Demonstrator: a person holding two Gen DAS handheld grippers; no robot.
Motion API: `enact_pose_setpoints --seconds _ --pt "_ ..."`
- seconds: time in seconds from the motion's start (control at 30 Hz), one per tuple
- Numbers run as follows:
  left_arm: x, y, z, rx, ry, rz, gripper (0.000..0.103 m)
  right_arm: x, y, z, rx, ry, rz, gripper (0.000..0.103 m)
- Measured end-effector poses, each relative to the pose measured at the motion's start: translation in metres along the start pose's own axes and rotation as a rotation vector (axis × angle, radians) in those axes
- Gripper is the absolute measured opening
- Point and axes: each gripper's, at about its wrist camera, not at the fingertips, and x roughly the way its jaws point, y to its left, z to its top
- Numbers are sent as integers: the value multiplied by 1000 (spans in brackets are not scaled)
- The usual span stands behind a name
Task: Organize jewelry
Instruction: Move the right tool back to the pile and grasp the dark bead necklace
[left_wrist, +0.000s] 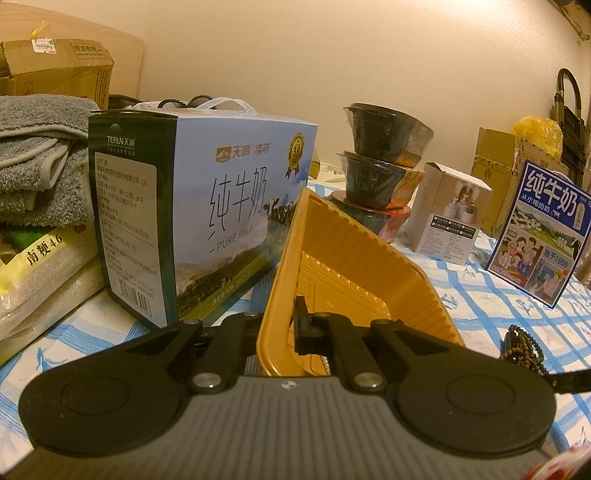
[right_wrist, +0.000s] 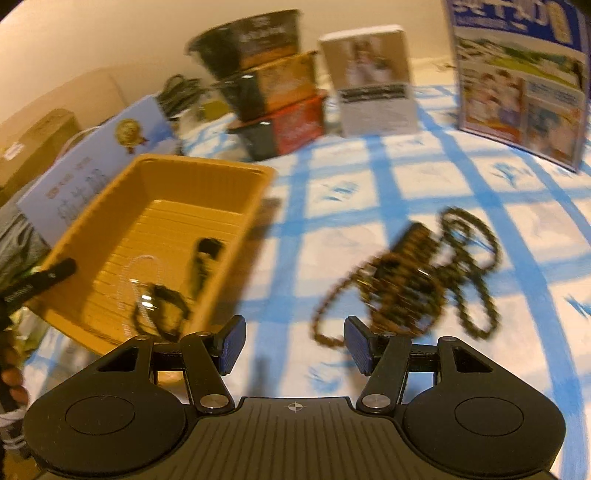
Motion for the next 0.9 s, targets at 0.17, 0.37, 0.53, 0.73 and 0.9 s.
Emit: enact_pose_setpoints --seconds 0.17,0.37,0.53,0.73,0.9 --pt "0 0 -1 3 0 2 6 -5 -22 -8 29 -7 -76 59" --pt "-1 -1 -1 4 1 2 6 -9 -37 -8 41 -23 -125 59" --pt "0 -1 0 5 2 3 6 -9 -44 -7 37 -29 -143 59" --pt "0 0 1 5 3 1 6 -6 -45 -1 7 -47 -144 59" --pt "-1 0 1 5 3 1 6 -3 -43 4 -15 -57 -145 57"
